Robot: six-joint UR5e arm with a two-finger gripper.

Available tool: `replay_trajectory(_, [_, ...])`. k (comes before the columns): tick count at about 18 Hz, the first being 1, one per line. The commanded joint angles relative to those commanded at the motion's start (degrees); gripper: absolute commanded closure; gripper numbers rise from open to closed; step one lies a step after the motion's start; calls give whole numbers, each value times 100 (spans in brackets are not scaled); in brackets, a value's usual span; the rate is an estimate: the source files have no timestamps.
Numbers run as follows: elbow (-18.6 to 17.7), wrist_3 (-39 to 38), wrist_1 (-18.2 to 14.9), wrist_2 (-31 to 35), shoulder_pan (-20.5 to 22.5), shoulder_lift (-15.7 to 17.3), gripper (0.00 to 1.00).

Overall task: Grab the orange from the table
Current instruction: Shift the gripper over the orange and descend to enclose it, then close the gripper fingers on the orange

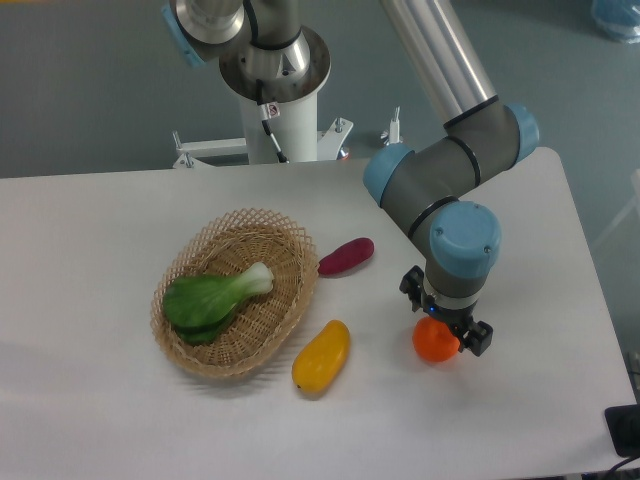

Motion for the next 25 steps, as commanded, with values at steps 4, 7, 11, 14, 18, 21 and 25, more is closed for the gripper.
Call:
replay_trajectory(4, [-44,-35,44,9,9,-44,0])
replay_trajectory(7, [-70,-35,246,9,35,-114,0])
replay_trajectory(11, [-105,-114,282,44,35,-123,0])
replay_trajectory(14, [-237,-114,290,53,26,-106,0])
replay_trajectory(18, [-264,-158,290,184,18,-115,0])
replay_trajectory(21, [-229,-202,282,193,18,-141,0])
replay_trajectory(25, [-202,-360,413,193,9,-185,0])
